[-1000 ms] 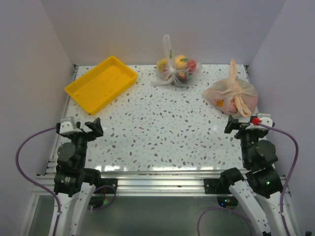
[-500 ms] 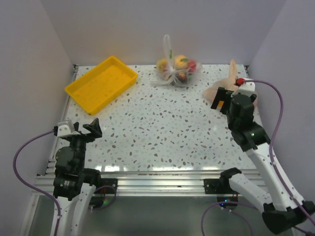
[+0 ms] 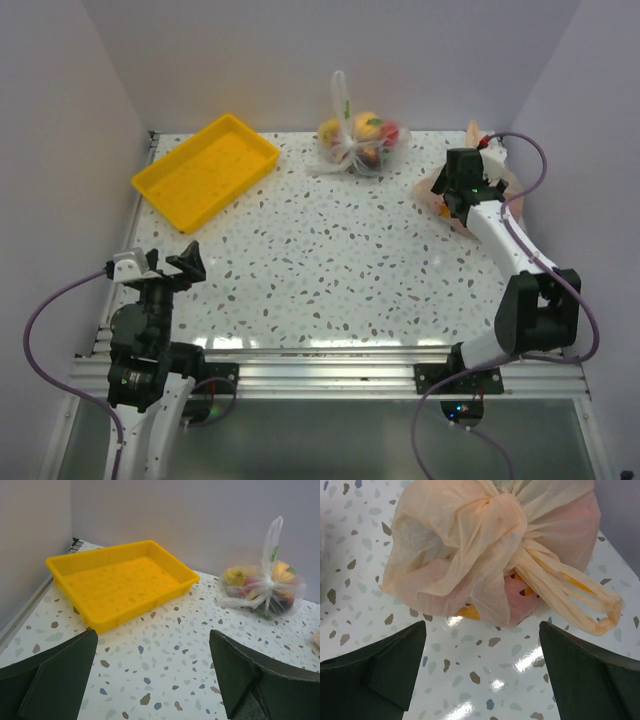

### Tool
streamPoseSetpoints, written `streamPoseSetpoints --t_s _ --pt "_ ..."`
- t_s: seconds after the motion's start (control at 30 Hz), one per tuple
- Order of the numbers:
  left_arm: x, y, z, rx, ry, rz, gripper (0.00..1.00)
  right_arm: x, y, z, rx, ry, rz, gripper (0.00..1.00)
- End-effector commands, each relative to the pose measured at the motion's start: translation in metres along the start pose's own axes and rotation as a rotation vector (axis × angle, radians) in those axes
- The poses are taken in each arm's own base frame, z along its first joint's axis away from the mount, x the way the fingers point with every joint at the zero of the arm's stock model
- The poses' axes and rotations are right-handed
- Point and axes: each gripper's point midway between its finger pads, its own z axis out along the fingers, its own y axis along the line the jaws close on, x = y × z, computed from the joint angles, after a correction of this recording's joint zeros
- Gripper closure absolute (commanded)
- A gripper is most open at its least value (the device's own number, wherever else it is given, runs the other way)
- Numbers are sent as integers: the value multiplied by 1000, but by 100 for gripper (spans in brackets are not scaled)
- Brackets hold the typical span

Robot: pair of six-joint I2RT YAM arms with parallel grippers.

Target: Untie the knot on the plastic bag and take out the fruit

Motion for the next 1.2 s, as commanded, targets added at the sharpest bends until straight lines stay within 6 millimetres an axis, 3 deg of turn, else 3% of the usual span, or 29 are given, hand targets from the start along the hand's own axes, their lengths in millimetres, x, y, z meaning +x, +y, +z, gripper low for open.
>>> streamPoseSetpoints --t_s 0.0,0.2,0.33,0.43,0.53,0.57,0.6,0.67,0.87,0.9,1.0,1.17 --pt "-12 -5 0 29 -53 16 0 -34 17 17 18 -94 189 1" --pt "-11 -6 1 36 -48 20 0 -27 19 62 93 -96 282 1" --pt "-10 -6 1 39 -46 22 0 -16 15 78 154 -89 284 5" --pt "-10 -7 1 40 -45 22 0 -8 16 84 147 -72 256 23" --pt "-10 -7 1 44 -44 23 0 -8 23 84 100 -71 229 51" --pt "-10 -7 1 45 -46 23 0 -9 26 81 77 -67 225 71" --pt "-10 -8 1 46 -45 21 0 -2 36 79 18 -34 212 80" --pt "-11 -8 0 45 -47 23 0 -1 48 68 -51 -32 177 99" --pt "-10 -9 0 53 -48 25 0 11 89 1 -217 -71 27 100" --pt "-10 -9 0 55 -48 25 0 19 103 -15 -264 -68 5 100" --pt "-10 -9 0 55 -49 25 0 30 117 -50 -349 -77 -19 100" --pt "-8 -11 1 64 -42 26 0 68 148 -110 -497 -40 -66 100"
